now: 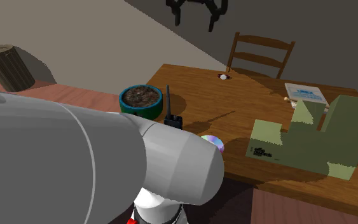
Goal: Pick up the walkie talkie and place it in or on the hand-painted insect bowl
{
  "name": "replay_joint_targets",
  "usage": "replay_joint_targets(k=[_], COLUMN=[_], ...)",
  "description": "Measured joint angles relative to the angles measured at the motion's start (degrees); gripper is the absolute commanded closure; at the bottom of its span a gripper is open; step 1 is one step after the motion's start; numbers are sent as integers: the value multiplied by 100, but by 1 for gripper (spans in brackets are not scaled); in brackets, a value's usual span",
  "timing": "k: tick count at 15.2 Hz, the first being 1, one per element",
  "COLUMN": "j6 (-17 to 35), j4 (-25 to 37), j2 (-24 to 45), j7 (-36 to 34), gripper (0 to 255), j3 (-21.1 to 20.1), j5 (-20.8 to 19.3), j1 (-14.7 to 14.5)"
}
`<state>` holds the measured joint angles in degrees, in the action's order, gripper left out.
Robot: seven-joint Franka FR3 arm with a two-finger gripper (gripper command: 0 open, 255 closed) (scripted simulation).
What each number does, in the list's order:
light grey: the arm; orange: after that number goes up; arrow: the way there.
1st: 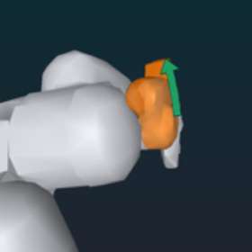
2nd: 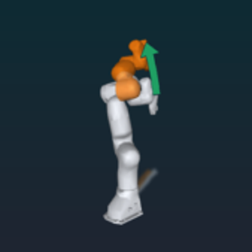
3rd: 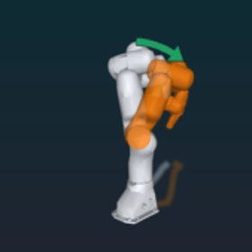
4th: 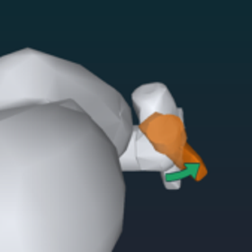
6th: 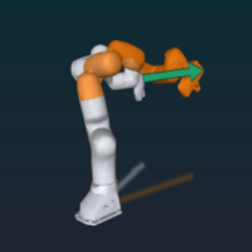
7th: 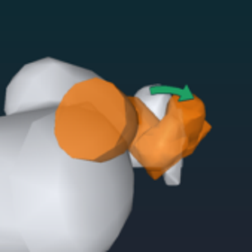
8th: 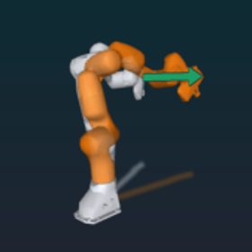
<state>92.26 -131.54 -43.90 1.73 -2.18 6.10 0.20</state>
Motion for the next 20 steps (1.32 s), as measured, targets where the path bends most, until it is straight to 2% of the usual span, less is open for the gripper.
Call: replay_joint_targets(k=[3, 10, 15, 20], j6=[168, 1073, 1795, 2600], j4=[-283, -1625, -2594, -3454], j2=[-86, -371, -509, -458], j7=[-301, -2180, -3560, -4984], gripper=[0, 0, 0, 0], j3=[-66, -634, -1132, -1760], j5=[42, 464, 917, 1570], j1=[123, 709, 1047, 1218])
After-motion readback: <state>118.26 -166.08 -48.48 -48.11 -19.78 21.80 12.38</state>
